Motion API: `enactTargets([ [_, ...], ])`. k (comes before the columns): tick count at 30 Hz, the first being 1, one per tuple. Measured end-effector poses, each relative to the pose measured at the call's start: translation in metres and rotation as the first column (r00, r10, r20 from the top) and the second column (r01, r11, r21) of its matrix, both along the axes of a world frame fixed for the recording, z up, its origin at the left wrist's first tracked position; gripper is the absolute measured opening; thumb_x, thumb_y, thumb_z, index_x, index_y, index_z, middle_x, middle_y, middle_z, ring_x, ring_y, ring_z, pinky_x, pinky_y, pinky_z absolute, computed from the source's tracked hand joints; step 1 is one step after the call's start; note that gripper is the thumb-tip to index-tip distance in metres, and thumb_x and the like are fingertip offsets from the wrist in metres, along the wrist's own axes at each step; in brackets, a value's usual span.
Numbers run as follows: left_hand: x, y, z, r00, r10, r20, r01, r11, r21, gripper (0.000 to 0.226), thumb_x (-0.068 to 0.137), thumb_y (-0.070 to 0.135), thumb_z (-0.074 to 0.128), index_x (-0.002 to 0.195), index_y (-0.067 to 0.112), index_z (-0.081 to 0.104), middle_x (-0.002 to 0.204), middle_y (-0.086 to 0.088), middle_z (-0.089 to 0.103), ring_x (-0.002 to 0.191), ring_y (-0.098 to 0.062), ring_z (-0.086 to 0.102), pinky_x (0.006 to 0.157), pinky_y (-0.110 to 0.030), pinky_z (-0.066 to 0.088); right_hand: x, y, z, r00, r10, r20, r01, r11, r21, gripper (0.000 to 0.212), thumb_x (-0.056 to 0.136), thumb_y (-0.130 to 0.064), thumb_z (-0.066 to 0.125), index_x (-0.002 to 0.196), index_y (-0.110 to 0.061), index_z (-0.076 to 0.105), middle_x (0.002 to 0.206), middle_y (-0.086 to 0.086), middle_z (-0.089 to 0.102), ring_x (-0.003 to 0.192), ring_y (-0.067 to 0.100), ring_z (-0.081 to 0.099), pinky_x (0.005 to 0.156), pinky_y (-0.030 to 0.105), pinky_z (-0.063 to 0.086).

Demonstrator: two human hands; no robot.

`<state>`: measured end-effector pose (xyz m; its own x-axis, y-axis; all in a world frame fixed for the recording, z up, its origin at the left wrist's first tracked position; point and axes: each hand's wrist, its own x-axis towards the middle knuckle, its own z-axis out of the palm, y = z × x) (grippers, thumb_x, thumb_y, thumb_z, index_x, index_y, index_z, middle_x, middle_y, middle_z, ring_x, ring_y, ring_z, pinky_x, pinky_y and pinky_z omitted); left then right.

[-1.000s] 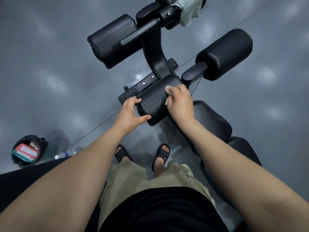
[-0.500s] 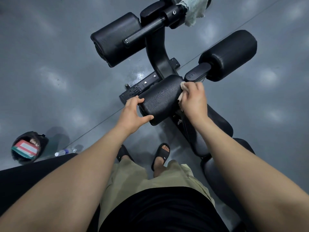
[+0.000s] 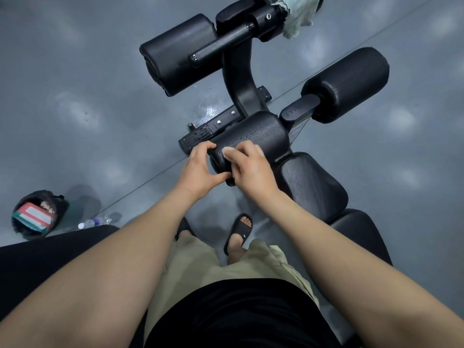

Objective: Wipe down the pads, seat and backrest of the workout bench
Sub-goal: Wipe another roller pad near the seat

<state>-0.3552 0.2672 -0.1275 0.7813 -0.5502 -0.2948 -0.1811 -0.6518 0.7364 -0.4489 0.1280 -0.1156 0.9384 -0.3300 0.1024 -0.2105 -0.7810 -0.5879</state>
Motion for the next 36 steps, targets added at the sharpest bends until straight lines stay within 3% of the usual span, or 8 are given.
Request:
enactTargets([
  [5,0.003,0.0,-0.002,1.0,-0.005,-0.023,0.005,1.0,0.019,0.1,0.067,0.031,0.092,0.149,0.014,0.039,0.149,-0.005,0.041,0.137,-0.016,0.041,0.109,-0.019,0.029,-0.007,-0.019,0.004,0.981,0.193,-0.033,-0.194,0.98,-0.042,0.035,0.087,-0.009,0.066,0.12,-0.021,0.069,0.103,0.006,0.055,0.087,0.028,0.05,0.068,0.037,0.05],
  [9,0.006,0.002,-0.005,1.0,-0.018,-0.013,0.018,1.0,0.008,0.102,0.062,0.038,0.094,0.147,0.012,0.043,0.15,-0.007,0.04,0.141,-0.02,0.038,0.117,-0.029,0.029,-0.013,-0.046,0.0,1.0,0.029,-0.001,-0.029,0.998,-0.057,0.038,0.086,-0.003,0.066,0.12,-0.019,0.071,0.1,0.007,0.055,0.088,0.029,0.053,0.076,0.037,0.05],
  [12,0.004,0.003,-0.009,0.998,0.01,-0.054,-0.01,1.0,-0.012,0.103,0.061,0.036,0.095,0.147,0.015,0.042,0.158,-0.007,0.032,0.146,-0.018,0.03,0.122,-0.034,0.025,-0.017,-0.058,0.001,0.998,-0.068,-0.003,0.068,0.996,-0.054,0.033,0.091,-0.012,0.058,0.121,-0.019,0.07,0.101,0.006,0.055,0.093,0.03,0.054,0.081,0.034,0.049],
  [15,0.0,0.002,-0.012,0.996,0.023,-0.086,-0.025,0.999,-0.024,0.104,0.062,0.033,0.095,0.148,0.016,0.039,0.161,-0.006,0.029,0.148,-0.017,0.029,0.122,-0.032,0.024,-0.018,-0.068,0.004,0.985,-0.172,-0.016,0.171,0.985,-0.034,0.027,0.095,-0.014,0.057,0.119,-0.017,0.07,0.105,0.007,0.055,0.097,0.03,0.055,0.086,0.03,0.047],
  [24,-0.003,0.006,-0.014,0.998,-0.012,-0.065,0.009,0.999,-0.036,0.099,0.069,0.03,0.092,0.149,0.014,0.036,0.161,-0.005,0.028,0.148,-0.015,0.028,0.117,-0.022,0.02,0.002,-0.08,0.002,0.905,-0.426,-0.019,0.426,0.904,0.016,0.021,0.098,-0.016,0.051,0.11,-0.014,0.068,0.106,0.011,0.056,0.093,0.031,0.06,0.085,0.045,0.052],
  [31,-0.003,0.01,-0.015,0.998,-0.018,-0.065,0.015,0.999,-0.044,0.094,0.07,0.033,0.091,0.147,0.022,0.038,0.16,-0.001,0.03,0.144,-0.016,0.035,0.119,-0.036,0.03,0.009,-0.055,0.0,0.949,-0.315,0.023,0.315,0.949,-0.011,0.025,0.091,-0.007,0.058,0.109,-0.013,0.075,0.099,0.01,0.057,0.089,0.033,0.059,0.081,0.037,0.052],
  [36,-0.002,0.011,-0.018,0.998,-0.002,-0.064,-0.003,0.998,-0.066,0.094,0.067,0.032,0.092,0.144,0.023,0.041,0.158,-0.001,0.032,0.143,-0.015,0.036,0.119,-0.038,0.031,0.007,-0.026,0.001,0.994,-0.11,0.029,0.111,0.993,-0.041,0.032,0.085,-0.001,0.061,0.111,-0.015,0.074,0.097,0.011,0.056,0.084,0.033,0.053,0.074,0.037,0.05],
])
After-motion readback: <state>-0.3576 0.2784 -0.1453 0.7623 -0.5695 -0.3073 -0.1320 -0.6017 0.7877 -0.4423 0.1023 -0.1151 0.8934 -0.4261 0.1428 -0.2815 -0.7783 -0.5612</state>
